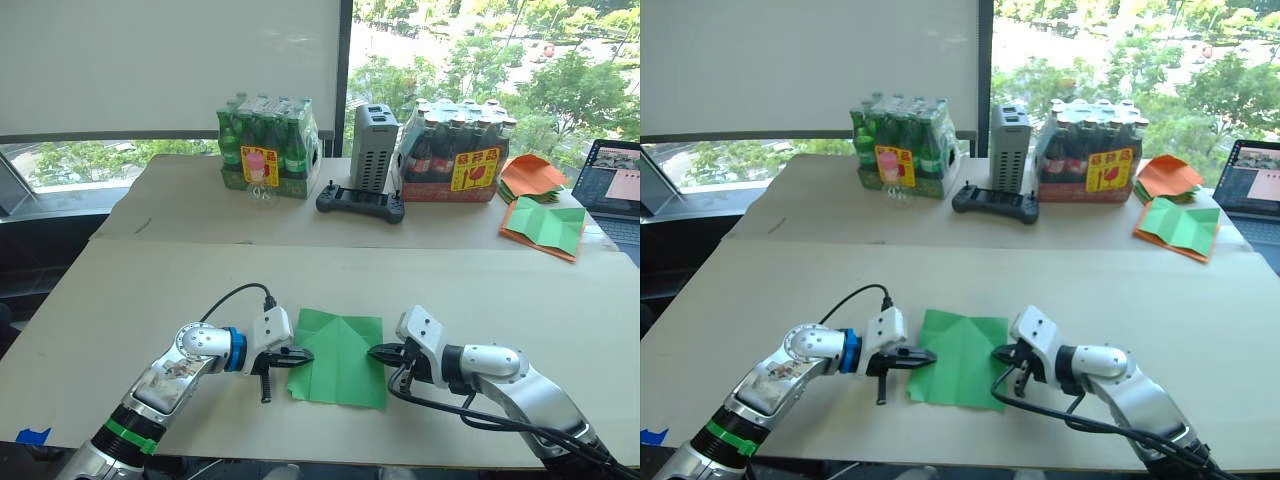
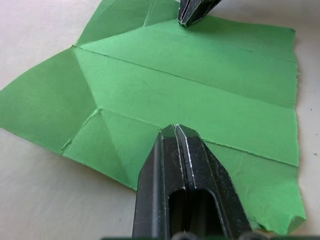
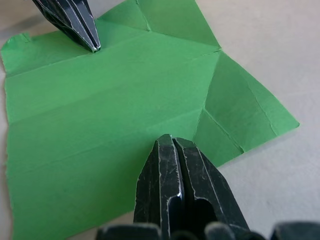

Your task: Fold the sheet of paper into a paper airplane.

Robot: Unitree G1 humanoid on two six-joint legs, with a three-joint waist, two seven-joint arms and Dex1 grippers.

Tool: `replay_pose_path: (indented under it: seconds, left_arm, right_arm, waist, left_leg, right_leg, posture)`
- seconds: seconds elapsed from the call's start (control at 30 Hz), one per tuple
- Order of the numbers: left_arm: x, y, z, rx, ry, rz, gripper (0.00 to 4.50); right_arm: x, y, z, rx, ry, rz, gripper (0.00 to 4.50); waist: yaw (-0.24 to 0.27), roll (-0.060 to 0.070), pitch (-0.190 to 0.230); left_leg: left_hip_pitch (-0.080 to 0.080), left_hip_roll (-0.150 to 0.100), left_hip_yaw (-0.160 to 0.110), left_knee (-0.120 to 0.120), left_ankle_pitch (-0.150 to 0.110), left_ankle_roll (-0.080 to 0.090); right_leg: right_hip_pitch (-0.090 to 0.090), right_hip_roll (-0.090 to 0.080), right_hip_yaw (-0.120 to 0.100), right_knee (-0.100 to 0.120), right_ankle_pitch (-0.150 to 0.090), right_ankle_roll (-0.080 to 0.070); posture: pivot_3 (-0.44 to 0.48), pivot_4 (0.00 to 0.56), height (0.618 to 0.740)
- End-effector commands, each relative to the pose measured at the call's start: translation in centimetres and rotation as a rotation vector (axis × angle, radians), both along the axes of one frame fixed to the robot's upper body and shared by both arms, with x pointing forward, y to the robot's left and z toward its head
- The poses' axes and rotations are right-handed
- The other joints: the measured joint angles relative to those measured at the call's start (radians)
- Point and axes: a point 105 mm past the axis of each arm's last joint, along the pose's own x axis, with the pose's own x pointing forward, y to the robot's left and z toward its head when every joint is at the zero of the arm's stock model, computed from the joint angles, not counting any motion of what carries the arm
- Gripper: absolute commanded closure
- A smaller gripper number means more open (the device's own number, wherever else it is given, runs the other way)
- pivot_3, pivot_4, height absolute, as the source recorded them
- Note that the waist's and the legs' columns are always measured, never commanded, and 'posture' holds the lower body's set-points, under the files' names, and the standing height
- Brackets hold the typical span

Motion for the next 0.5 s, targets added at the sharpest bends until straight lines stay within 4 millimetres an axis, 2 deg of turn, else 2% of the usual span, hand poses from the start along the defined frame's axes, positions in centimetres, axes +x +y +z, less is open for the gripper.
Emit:
replay_pose_path:
  seconds: [0.03,0.23,0.37,0.5]
  left_arm:
    - [0.1,1.0,-1.1,0.049,0.021,0.035,4.50]
    - [0.2,0.9,-0.1,0.027,-0.004,0.045,4.50]
    - [0.5,0.6,1.8,-0.035,-0.035,0.065,4.50]
    - [0.0,0.1,3.1,-0.086,-0.041,0.066,4.50]
  right_arm:
    - [0.1,-0.3,-0.3,-0.007,-0.001,-0.020,4.47]
    - [0.7,0.0,1.1,0.061,-0.036,-0.058,4.47]
    - [1.1,0.3,3.1,0.162,-0.063,-0.097,3.24]
    - [1.8,-0.5,4.0,0.211,-0.079,-0.194,1.80]
  waist:
    - [0.000,0.000,0.000]
    - [0.000,0.000,0.000]
    - [0.000,0.000,0.000]
    - [0.000,0.000,0.000]
  left_leg:
    - [0.000,0.000,0.000,0.000,0.000,0.000]
    - [0.000,0.000,0.000,0.000,0.000,0.000]
    - [-0.001,0.000,0.000,0.000,0.000,0.000]
    - [-0.002,0.000,0.000,0.000,0.000,0.000]
  right_leg:
    - [0.000,0.000,0.000,0.000,0.000,0.000]
    - [0.000,0.000,0.000,0.001,0.000,0.000]
    - [-0.001,0.000,0.000,0.001,0.000,0.000]
    - [-0.002,0.000,0.000,0.001,0.000,0.000]
  posture:
    - [0.000,0.150,0.675]
    - [0.000,0.150,0.675]
    - [0.000,0.150,0.675]
    - [0.000,0.150,0.675]
